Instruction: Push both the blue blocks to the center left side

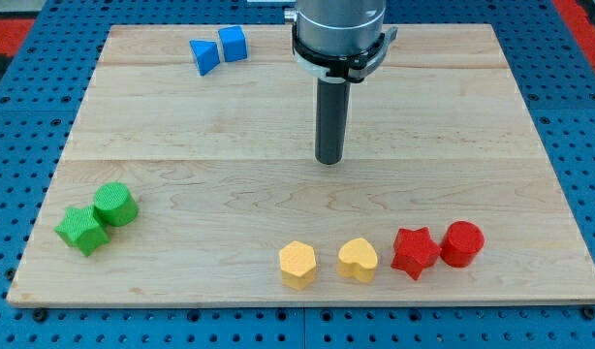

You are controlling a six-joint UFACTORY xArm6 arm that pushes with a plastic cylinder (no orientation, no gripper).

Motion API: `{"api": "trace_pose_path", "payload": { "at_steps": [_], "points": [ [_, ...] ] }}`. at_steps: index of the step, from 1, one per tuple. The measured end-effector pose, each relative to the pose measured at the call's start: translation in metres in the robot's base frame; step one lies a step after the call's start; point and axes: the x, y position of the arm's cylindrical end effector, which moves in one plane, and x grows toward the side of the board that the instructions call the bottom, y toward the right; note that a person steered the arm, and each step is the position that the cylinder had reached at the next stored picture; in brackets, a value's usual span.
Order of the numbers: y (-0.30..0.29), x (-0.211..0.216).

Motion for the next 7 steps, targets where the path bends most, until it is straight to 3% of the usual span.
{"api": "trace_pose_path", "payload": {
  "at_steps": [2,5,7],
  "points": [
    [-0.020,-0.001],
    [-0.154,-0.027],
    [-0.098,-0.133]
  ]
}}
